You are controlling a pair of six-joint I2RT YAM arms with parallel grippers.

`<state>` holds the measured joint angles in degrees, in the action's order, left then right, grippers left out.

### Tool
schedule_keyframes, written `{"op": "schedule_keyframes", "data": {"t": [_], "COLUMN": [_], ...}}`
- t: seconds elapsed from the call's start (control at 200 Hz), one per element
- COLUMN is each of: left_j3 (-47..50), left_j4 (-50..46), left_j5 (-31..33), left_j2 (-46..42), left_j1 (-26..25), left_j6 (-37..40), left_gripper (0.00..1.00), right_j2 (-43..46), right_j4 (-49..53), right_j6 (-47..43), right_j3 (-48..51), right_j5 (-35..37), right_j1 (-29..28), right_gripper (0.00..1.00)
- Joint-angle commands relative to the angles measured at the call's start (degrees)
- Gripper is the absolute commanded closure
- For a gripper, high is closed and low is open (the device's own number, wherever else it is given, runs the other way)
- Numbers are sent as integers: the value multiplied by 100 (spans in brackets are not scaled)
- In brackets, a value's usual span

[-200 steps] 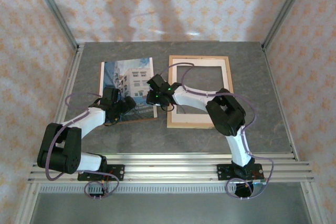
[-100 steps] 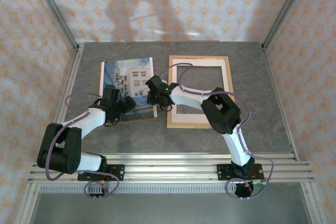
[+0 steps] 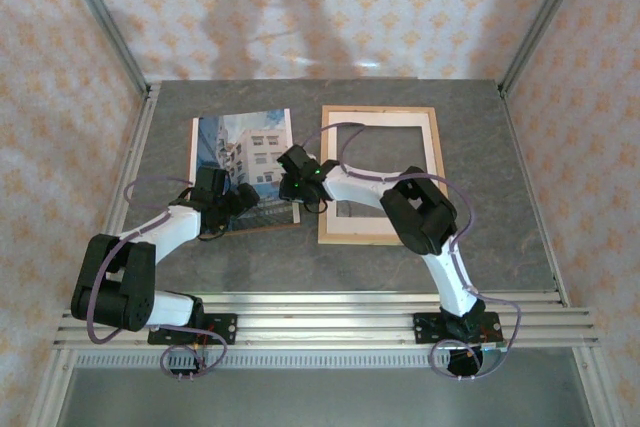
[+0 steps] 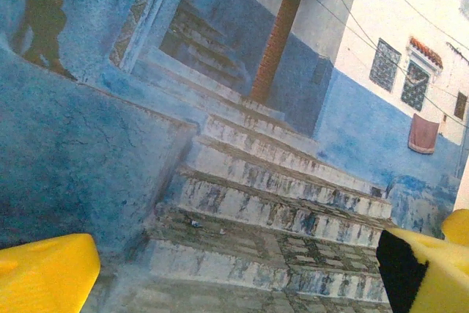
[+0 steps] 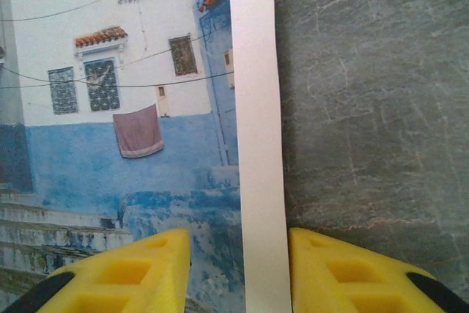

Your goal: Put the photo into the frame

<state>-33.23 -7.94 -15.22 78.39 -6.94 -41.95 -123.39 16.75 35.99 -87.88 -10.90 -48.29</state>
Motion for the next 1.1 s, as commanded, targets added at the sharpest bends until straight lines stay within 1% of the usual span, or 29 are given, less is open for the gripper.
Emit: {"op": "schedule_keyframes", "data": {"t": [0.0,0.28,0.475,0.601,0.681,0.786,0.936,1.026,1.046,1.081,1.096], "left_j3": [221,238,239,222,220,225,230,220,213,191,179], "left_j4": [-67,-79,-61,-82,-100,-113,-151,-196,-217,-258,-283], "left_j5": [-236,-220,-236,-234,-227,-231,-218,-203,-192,-192,-185], "left_j2": [258,239,256,256,247,221,144,83,65,29,13], "left_j1": [37,36,35,30,31,31,31,29,33,34,30], "left_j6": [-23,-49,-76,-67,-67,-59,-50,-34,-32,-4,15], "left_gripper": [0,0,0,0,0,0,0,0,0,0,0], "right_j2": [386,662,564,445,359,299,254,250,250,269,273], "right_j4": [-401,-603,-591,-581,-340,-204,12,6,-4,-33,-37], "right_j6": [-30,70,91,170,272,504,653,700,709,717,717], "right_j3": [143,396,368,289,172,147,87,95,102,116,118], "right_j5": [-67,-99,-156,-233,-106,-40,48,3,-17,-63,-78], "right_j1": [-66,-66,-66,-66,-66,-25,35,61,65,81,89], "right_gripper": [61,61,60,62,64,72,75,80,82,89,91]}}
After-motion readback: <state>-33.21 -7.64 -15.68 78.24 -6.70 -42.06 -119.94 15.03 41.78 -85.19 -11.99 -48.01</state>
